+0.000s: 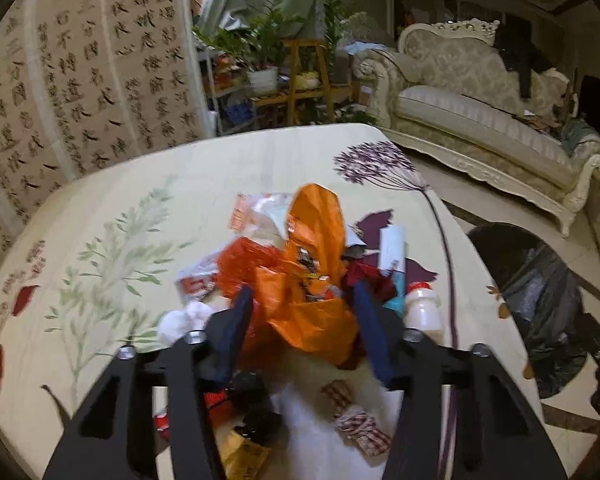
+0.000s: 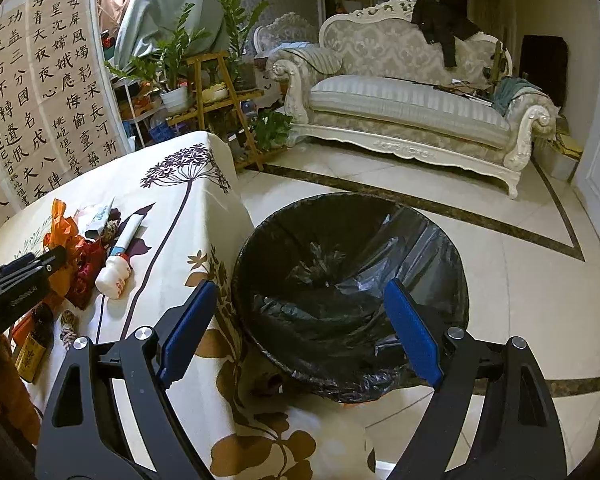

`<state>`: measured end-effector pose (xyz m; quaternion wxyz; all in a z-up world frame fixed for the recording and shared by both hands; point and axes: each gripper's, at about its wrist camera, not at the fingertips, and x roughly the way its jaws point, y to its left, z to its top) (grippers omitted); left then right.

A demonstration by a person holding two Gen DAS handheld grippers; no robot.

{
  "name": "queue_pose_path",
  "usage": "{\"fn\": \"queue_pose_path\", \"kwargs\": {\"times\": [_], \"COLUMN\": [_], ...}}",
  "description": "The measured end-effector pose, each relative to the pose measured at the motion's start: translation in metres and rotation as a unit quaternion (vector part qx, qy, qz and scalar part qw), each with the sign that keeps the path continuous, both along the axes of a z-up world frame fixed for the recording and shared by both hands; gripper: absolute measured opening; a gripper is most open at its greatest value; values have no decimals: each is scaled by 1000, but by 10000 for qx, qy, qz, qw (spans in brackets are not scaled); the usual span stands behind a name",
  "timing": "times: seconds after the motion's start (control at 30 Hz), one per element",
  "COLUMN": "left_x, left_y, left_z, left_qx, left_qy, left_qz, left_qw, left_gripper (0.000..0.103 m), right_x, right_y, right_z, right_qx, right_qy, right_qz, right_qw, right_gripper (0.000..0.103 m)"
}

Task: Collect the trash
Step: 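Grasp the orange plastic bag with the left gripper and lift it, then grasp the checkered cloth bundle with the right gripper while the left gripper holds the orange bag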

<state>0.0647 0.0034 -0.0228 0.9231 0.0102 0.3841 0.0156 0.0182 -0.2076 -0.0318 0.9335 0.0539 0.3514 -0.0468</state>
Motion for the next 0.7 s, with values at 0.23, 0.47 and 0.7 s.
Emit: {"fn": "queue_pose_path", "kwargs": {"times": [0.23, 0.47, 0.7], "left_x": [-9, -27, -40], "left_y": [3, 17, 41], "left_z": [5, 27, 42], "left_qx": [-278, -486, -558], "left_qy": [-82, -321, -473], "left_qz": [-188, -223, -52], "left_qw": [9994, 9981, 9973], "left_gripper": [29, 29, 29], "right_x": [3, 3, 0], "right_y": [6, 16, 34], "right_z": [0, 4, 10], "right_qx": [1, -42, -66], "right_qy": [19, -15, -52], "right_qz": [73, 182, 400], "right_qw": [10000, 9998, 9992], "right_gripper": [84, 84, 84]}}
